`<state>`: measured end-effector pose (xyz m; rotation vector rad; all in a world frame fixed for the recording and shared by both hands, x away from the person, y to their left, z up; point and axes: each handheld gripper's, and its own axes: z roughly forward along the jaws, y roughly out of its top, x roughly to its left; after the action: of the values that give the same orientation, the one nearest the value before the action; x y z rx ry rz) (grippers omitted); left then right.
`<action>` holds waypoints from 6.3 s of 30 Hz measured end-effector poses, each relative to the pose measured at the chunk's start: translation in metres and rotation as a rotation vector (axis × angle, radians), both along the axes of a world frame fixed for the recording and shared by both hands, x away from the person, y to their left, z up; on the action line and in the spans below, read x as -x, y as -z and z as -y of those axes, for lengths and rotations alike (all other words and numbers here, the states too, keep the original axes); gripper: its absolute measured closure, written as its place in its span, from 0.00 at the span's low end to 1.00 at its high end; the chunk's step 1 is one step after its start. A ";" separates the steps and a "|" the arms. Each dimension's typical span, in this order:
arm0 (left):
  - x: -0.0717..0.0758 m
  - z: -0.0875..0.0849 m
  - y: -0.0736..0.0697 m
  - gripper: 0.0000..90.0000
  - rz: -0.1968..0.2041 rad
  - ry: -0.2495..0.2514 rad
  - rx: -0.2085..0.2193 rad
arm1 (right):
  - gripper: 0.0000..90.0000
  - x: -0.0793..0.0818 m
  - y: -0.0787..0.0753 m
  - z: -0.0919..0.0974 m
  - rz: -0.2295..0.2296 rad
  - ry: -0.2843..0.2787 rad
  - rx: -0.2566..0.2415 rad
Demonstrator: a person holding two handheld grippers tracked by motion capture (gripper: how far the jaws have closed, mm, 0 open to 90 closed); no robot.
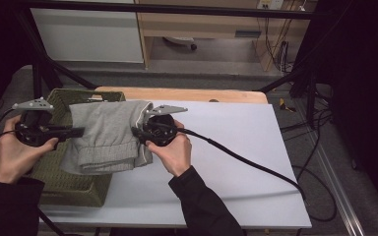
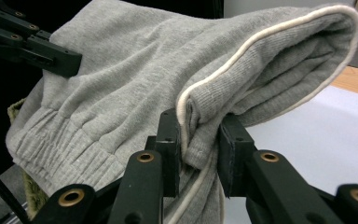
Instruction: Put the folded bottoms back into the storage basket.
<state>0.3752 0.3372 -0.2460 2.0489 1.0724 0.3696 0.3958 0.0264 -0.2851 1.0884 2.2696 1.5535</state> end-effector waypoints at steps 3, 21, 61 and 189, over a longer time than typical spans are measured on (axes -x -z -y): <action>0.000 -0.004 -0.001 0.92 0.003 -0.006 -0.004 | 0.82 -0.001 0.000 -0.005 0.005 -0.001 0.002; 0.001 -0.028 -0.008 0.92 0.025 -0.053 -0.023 | 0.81 -0.001 -0.005 -0.034 0.021 -0.011 -0.009; -0.006 -0.086 -0.009 0.92 0.036 -0.168 -0.047 | 0.81 -0.002 0.005 -0.110 0.043 -0.029 -0.048; -0.006 0.020 0.084 0.03 0.025 0.047 -0.018 | 0.11 0.007 0.074 0.101 0.038 -0.009 0.128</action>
<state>0.3814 0.3174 -0.3302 2.0760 1.0071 0.3809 0.3890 -0.0747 -0.3596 1.0083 2.3162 1.3977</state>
